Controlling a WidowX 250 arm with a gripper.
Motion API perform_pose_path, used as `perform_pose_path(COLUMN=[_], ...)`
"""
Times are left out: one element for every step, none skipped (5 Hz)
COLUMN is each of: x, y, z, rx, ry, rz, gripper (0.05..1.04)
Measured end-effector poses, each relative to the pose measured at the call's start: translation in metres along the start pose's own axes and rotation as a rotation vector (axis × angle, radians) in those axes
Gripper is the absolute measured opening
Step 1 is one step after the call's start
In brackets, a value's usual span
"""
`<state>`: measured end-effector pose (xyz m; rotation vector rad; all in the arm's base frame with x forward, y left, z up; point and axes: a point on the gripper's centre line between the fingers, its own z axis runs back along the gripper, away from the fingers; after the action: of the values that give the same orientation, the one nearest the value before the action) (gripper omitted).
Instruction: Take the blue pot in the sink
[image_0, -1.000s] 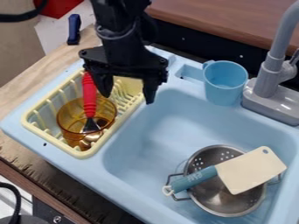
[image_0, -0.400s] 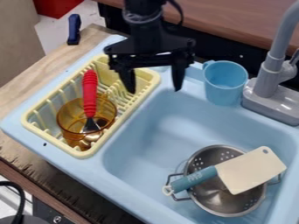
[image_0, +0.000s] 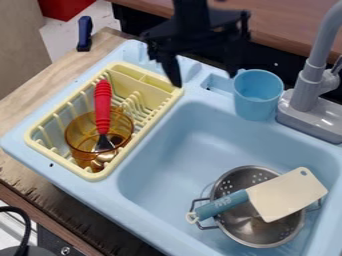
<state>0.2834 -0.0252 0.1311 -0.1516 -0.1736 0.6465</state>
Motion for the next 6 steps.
perform_pose_path(x=[0.006,0.01,0.013,0.012,0.015,0.016], y=[-0.009,-0.013,-0.016,-0.018,-0.02,-0.016], z=[-0.005,-0.017,-0.025,-0.041,-0.049,-0.058], rx=[0.003,0.032,0.046,0.086,0.101,0.134], ry=[-0.071,-0.055,-0.055,-0.034,-0.003,-0.006], rz=[0.045,0.073,0.08,0.07,0.059,0.086], gripper=[0.997,0.997,0.997,0.997,0.997,0.953])
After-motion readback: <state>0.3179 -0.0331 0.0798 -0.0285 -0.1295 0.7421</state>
